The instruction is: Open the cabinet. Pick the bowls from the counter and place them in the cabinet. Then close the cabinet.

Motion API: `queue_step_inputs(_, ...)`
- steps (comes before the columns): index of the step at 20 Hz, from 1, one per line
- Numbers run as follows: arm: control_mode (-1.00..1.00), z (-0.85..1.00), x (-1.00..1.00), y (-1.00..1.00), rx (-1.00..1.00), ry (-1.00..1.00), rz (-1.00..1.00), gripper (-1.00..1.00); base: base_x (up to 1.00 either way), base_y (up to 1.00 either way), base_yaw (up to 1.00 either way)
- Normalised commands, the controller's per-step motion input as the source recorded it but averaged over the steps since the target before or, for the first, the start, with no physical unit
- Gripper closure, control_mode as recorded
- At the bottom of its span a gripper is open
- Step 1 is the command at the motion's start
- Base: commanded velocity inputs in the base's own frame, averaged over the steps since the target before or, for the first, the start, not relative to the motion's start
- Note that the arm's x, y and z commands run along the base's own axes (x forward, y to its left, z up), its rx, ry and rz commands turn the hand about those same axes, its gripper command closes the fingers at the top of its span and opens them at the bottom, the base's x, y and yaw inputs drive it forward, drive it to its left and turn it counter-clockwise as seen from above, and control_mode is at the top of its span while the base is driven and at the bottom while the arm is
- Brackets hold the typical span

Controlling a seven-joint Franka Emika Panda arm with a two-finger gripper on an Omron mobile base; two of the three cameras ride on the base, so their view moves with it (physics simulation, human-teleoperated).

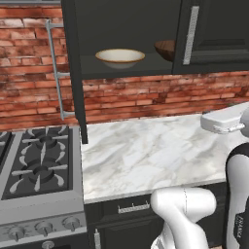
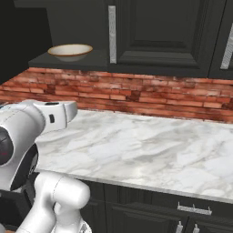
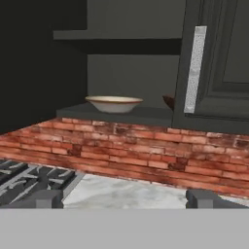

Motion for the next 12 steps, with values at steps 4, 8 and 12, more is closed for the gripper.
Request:
queue_step_inputs(4,-1.0,-0.79,-0.46,0.83,0.01,-0.38,-0.02,-1.0,0.0,0.0,0.0)
queue_step_inputs(8,-1.0,-1.0,-0.63,0.67,0.13,-0.47,-0.13,-1.0,0.0,0.0,0.0)
queue_step_inputs(12,-1.0,-1.0,-0.54,0.77,0.19,-0.51,-0.21,-1.0,0.0,0.0,0.0)
